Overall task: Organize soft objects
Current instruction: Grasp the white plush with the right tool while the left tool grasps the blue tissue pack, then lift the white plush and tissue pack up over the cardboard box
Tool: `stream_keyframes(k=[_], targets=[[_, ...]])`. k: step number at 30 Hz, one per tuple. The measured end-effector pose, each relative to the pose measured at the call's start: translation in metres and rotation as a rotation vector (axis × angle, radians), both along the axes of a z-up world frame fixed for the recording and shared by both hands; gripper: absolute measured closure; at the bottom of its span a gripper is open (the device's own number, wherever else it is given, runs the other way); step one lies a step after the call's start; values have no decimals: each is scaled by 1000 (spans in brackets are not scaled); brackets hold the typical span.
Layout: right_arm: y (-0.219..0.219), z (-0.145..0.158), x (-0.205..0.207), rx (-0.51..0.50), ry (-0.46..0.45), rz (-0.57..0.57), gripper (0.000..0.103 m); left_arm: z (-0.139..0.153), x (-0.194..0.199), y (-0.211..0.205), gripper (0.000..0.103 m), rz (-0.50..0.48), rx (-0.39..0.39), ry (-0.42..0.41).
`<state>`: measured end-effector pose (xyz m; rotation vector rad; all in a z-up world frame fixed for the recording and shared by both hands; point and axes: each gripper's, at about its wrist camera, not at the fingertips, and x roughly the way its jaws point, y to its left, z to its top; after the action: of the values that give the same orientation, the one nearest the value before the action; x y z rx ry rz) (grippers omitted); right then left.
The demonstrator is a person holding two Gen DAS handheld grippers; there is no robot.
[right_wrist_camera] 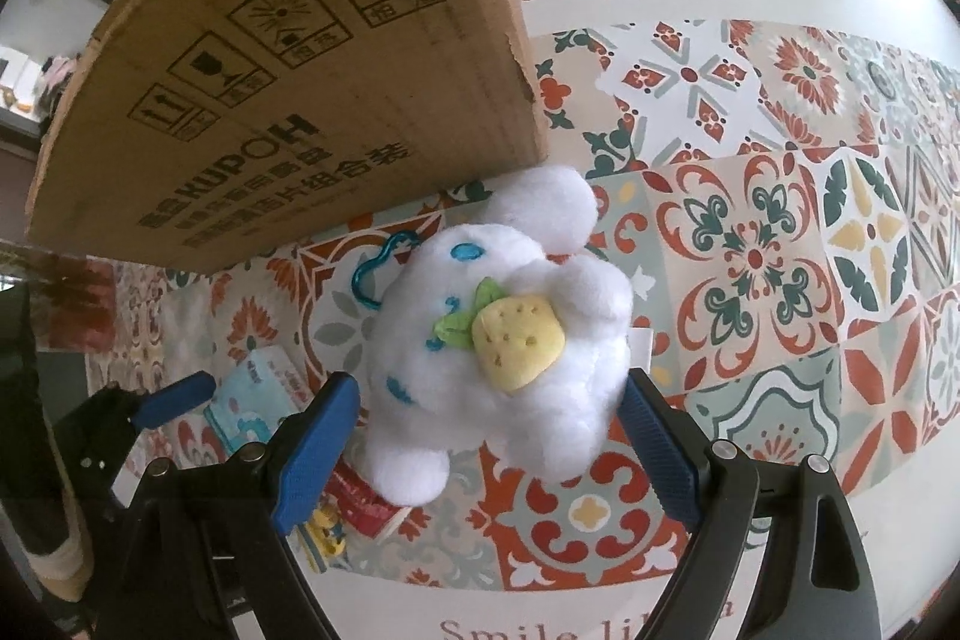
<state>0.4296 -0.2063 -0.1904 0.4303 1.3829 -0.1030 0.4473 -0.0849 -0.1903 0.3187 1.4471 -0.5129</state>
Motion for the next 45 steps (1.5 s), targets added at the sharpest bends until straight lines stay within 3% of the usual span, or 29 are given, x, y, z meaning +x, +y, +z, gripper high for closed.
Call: stream_keyframes(k=[14,16,20,25,37,45], targets=[[18,-28,24,0,45,15,12,-21,19,0,27,53,29,-10],[20,-32,27,-4,51,16,12,-24,21,4,29,63,33,-7],[27,-37,32,-32,49,27,12,-36,24,17,43,81,42,17],[33,-45,34,-49,39,38,14,-40,24,25,46,116,30,12],[35,-45,7,-33,-14,32,20,-19,13,51,48,181,-34,-63],[33,-17,-18,-49,-82,40,20,4,2,68,49,212,-90,-104]])
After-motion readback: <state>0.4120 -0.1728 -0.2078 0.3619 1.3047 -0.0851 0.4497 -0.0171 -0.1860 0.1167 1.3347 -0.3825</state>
